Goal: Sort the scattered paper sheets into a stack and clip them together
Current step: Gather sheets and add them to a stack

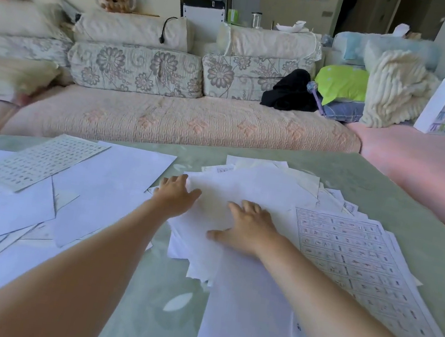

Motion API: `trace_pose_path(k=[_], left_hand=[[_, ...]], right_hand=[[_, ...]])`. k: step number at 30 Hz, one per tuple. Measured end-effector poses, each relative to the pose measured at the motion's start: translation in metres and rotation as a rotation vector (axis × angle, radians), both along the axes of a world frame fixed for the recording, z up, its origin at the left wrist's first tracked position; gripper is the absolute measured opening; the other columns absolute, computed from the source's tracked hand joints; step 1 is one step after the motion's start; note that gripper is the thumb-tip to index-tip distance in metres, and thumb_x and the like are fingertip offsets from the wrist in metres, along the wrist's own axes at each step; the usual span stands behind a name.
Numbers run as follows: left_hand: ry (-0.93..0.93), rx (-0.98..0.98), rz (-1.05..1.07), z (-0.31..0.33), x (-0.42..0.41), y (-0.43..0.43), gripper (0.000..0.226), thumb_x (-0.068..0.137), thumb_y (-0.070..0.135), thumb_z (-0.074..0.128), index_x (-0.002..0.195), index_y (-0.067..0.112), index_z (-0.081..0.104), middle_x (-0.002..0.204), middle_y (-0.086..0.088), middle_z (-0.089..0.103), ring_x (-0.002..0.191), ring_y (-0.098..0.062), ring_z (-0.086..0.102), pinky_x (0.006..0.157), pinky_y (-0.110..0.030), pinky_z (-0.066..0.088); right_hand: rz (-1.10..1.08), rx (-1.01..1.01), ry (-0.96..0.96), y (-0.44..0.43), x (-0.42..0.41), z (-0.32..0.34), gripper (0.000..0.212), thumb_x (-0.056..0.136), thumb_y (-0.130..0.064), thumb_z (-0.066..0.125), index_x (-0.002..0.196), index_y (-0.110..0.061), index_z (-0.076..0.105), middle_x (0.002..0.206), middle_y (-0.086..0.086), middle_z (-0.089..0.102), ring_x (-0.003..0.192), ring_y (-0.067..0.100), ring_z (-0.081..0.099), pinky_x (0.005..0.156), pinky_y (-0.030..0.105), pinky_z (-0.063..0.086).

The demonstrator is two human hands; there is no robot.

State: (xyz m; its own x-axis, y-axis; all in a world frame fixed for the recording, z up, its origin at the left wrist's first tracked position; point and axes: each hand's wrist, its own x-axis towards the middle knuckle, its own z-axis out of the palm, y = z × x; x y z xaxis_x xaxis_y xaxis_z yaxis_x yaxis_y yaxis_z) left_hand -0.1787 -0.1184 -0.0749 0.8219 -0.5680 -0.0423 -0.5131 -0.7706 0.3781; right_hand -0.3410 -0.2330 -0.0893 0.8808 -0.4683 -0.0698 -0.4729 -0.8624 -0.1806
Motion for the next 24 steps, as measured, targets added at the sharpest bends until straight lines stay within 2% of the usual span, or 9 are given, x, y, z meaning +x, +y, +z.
trace_pose_path(k=[2, 5, 10, 13, 15, 17, 19, 21, 24], left_hand=[[0.069, 0.016, 0.039, -0.005, 0.008, -0.006, 0.068, 0.094, 0.053, 0.045, 0.15, 0.019, 0.026, 0.151, -0.01, 0.036, 0.141, -0.029, 0.027, 0.11, -0.043, 0.03], [0.037, -0.046, 0.075, -0.008, 0.012, -0.014, 0.067, 0.092, 0.05, 0.052, 0.147, 0.019, 0.032, 0.144, -0.012, 0.043, 0.136, -0.029, 0.035, 0.102, -0.039, 0.038], [0.402, -0.519, 0.23, 0.001, 0.015, -0.013, 0.079, 0.074, 0.02, 0.075, 0.143, 0.012, 0.037, 0.117, -0.011, 0.058, 0.104, -0.033, 0.061, 0.076, -0.035, 0.053], [0.423, -0.619, 0.263, 0.011, 0.013, -0.002, 0.044, 0.073, 0.003, 0.065, 0.114, 0.014, 0.052, 0.091, -0.006, 0.058, 0.093, -0.032, 0.064, 0.078, -0.046, 0.06], [0.416, -0.658, 0.264, 0.018, 0.009, 0.011, 0.033, 0.075, -0.002, 0.057, 0.102, 0.017, 0.056, 0.088, -0.007, 0.061, 0.09, -0.032, 0.067, 0.071, -0.043, 0.062], [0.478, -0.705, 0.268, 0.023, 0.003, 0.031, 0.031, 0.077, -0.002, 0.055, 0.104, 0.013, 0.058, 0.097, -0.011, 0.065, 0.087, -0.031, 0.068, 0.061, -0.035, 0.062], [0.578, -0.706, 0.262, 0.028, -0.002, 0.053, 0.025, 0.081, -0.001, 0.055, 0.104, 0.005, 0.062, 0.101, -0.017, 0.069, 0.081, -0.032, 0.071, 0.063, -0.035, 0.062], [0.718, -0.698, 0.266, 0.033, -0.005, 0.079, 0.021, 0.085, 0.002, 0.058, 0.105, -0.001, 0.062, 0.102, -0.022, 0.068, 0.077, -0.034, 0.07, 0.067, -0.039, 0.062], [0.887, -0.638, 0.248, 0.036, -0.012, 0.121, 0.028, 0.083, 0.002, 0.069, 0.109, -0.005, 0.061, 0.094, -0.021, 0.066, 0.066, -0.028, 0.07, 0.057, -0.03, 0.061]], right_hand=[[-0.013, -0.032, -0.019, 0.0, 0.003, 0.001, 0.094, 0.074, -0.08, 0.051, 0.147, -0.026, 0.031, 0.142, 0.006, 0.04, 0.135, 0.029, 0.033, 0.106, 0.046, 0.031], [0.037, -0.061, -0.076, -0.003, 0.005, 0.006, 0.068, 0.082, -0.06, 0.054, 0.139, -0.025, 0.041, 0.131, 0.002, 0.047, 0.128, 0.027, 0.041, 0.099, 0.044, 0.039], [0.147, -0.103, -0.111, -0.002, 0.002, 0.01, 0.05, 0.085, -0.038, 0.058, 0.135, -0.031, 0.054, 0.127, -0.004, 0.057, 0.12, 0.023, 0.051, 0.093, 0.033, 0.043], [0.145, -0.021, -0.211, 0.004, 0.001, 0.011, 0.039, 0.089, -0.033, 0.054, 0.127, -0.03, 0.062, 0.127, -0.005, 0.061, 0.12, 0.021, 0.053, 0.096, 0.032, 0.044], [0.174, -0.005, -0.245, 0.006, 0.0, 0.01, 0.038, 0.088, -0.023, 0.053, 0.122, -0.031, 0.066, 0.126, -0.007, 0.063, 0.119, 0.021, 0.053, 0.097, 0.032, 0.042], [0.196, -0.042, -0.264, 0.006, -0.002, 0.009, 0.044, 0.085, -0.012, 0.05, 0.116, -0.035, 0.07, 0.122, -0.01, 0.065, 0.114, 0.022, 0.053, 0.093, 0.032, 0.041], [0.188, 0.03, -0.31, 0.01, -0.005, 0.012, 0.05, 0.084, -0.003, 0.047, 0.111, -0.034, 0.074, 0.12, -0.012, 0.066, 0.113, 0.023, 0.054, 0.093, 0.031, 0.042], [0.221, 0.159, -0.347, 0.019, -0.009, 0.015, 0.055, 0.081, 0.007, 0.045, 0.11, -0.027, 0.077, 0.122, -0.006, 0.068, 0.115, 0.023, 0.055, 0.097, 0.024, 0.04], [0.244, 0.3, -0.323, 0.038, -0.015, 0.017, 0.06, 0.078, 0.014, 0.044, 0.115, -0.021, 0.075, 0.133, 0.001, 0.063, 0.125, 0.018, 0.053, 0.097, 0.012, 0.032]])
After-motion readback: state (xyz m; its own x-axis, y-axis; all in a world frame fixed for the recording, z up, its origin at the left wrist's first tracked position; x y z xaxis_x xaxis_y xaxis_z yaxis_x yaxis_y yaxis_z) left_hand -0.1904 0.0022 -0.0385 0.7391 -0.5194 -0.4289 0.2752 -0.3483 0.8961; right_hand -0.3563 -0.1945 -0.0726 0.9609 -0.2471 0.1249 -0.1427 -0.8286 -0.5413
